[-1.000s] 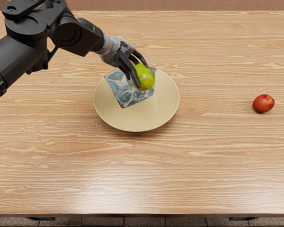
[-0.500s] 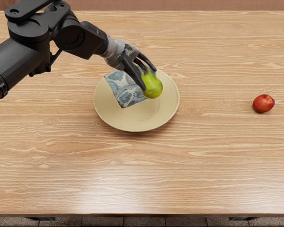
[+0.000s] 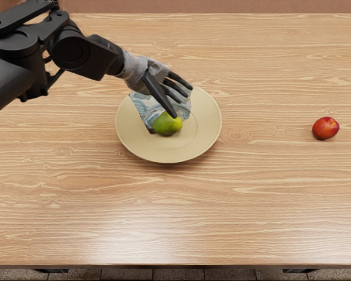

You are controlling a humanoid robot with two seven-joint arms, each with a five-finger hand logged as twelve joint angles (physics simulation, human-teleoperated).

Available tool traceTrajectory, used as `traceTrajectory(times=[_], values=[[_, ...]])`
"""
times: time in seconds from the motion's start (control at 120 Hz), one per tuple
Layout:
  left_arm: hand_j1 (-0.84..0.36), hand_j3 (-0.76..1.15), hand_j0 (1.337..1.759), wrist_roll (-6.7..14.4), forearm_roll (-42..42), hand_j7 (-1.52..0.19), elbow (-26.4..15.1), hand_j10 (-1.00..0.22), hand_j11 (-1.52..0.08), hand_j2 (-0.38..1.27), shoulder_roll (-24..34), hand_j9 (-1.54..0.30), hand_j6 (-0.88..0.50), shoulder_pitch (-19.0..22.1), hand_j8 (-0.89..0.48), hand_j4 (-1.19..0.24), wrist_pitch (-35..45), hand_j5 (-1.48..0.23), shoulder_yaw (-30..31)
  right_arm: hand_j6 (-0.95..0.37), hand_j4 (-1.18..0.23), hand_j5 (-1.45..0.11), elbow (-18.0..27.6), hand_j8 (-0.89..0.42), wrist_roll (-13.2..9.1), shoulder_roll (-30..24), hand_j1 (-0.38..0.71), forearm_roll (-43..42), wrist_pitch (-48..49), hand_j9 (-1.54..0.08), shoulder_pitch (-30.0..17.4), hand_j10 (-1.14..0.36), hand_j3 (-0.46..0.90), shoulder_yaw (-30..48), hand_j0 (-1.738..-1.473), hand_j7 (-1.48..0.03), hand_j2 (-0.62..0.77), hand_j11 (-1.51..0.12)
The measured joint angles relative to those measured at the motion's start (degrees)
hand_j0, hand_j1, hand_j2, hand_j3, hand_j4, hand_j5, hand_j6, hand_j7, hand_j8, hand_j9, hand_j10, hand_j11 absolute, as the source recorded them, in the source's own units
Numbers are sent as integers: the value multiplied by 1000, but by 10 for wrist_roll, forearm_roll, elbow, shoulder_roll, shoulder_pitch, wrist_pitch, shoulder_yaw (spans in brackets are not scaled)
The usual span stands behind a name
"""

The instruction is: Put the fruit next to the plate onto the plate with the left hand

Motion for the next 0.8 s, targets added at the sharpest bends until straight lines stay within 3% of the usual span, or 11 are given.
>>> traceTrajectory(times=[0.2, 0.358, 0.467, 0.642, 0.8], values=[[67, 0, 1658, 0, -82, -309, -158, -237, -309, 53, 123, -309, -233, 15, -233, -235, 0, -309, 0, 0, 0, 0, 5, 0, -1, 0, -349, 0, 0, 0, 0, 0, 0, 0, -1658, 0, 0, 0], [204, 0, 1658, 0, -142, -158, -265, -121, -159, 27, 228, -159, -119, 38, -119, -120, 0, -159, 1, 0, 0, 0, 14, 0, -2, 0, -349, 0, 0, 0, -1, 0, 0, 0, -1658, 0, 0, 0], [257, 0, 1658, 0, -156, -100, -315, -76, -100, 17, 292, -100, -75, 56, -75, -76, 0, -100, 0, 0, 0, 0, 20, 0, -2, 0, -349, 0, 0, 0, -1, 0, 0, 0, -1658, 0, 0, 0], [301, 0, 1658, 0, -163, -52, -393, -39, -52, 8, 402, -52, -39, 197, -39, -39, 0, -52, -85, 0, 0, 0, 27, 0, -2, 0, -349, 0, 0, 0, -3, 0, 0, 0, -1658, 0, 0, 0], [319, 0, 1658, 0, -171, -33, -449, -25, -33, 5, 487, -33, -24, 228, -24, -24, 0, -33, -138, 0, 0, 0, 29, 0, -4, 0, -349, 0, 0, 0, -3, 0, 0, 0, -1658, 0, 0, 0]])
